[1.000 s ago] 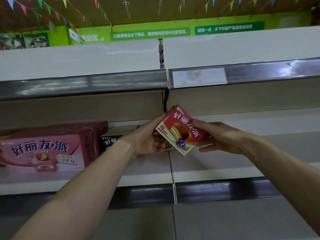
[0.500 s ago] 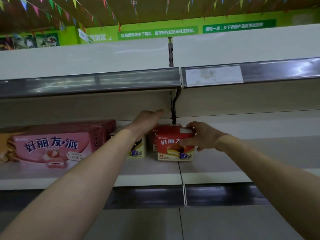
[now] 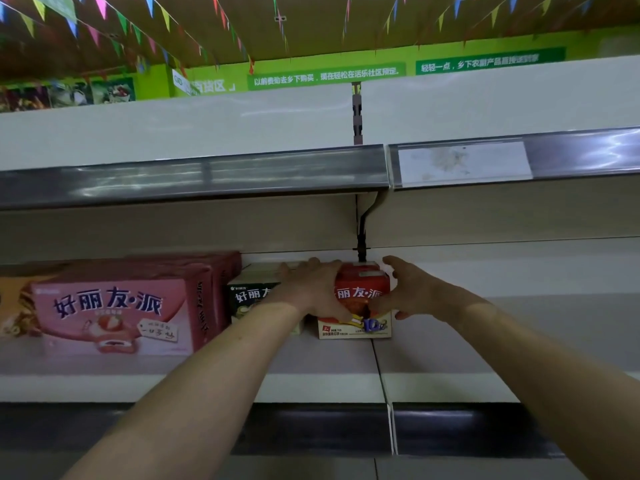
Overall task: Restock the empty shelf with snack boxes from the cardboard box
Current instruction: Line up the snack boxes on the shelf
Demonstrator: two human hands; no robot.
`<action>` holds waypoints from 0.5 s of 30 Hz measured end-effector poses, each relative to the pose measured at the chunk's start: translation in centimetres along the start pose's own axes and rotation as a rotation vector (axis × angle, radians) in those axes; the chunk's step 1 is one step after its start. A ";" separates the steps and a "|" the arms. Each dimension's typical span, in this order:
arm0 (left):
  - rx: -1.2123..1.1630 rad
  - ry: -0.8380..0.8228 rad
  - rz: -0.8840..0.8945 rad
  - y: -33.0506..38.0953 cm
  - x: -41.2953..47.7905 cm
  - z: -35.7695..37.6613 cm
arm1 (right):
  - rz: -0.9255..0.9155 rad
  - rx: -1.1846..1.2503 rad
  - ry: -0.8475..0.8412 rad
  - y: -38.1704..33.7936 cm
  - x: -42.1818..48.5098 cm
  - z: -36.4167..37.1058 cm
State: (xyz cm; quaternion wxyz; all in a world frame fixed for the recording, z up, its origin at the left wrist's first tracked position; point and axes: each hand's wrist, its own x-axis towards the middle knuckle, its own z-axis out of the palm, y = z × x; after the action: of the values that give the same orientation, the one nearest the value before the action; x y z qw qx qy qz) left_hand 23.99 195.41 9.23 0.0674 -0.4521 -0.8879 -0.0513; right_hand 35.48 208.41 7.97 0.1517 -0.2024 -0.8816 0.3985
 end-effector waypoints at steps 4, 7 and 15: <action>0.001 0.028 0.009 -0.1 0.7 0.5 | -0.039 0.008 -0.039 0.3 0.8 0.9; -0.004 0.068 0.006 -0.1 1.5 1.3 | -0.102 -0.034 0.056 0.5 1.8 1.6; 0.152 0.023 -0.011 0.0 2.1 1.4 | -0.089 -0.241 0.179 0.6 2.1 2.5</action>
State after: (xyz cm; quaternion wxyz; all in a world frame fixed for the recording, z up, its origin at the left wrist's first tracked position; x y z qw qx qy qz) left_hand 22.65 197.24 8.22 0.1115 -0.4401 -0.8910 0.0108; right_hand 32.71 208.15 6.15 0.2217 -0.2144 -0.9142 0.2631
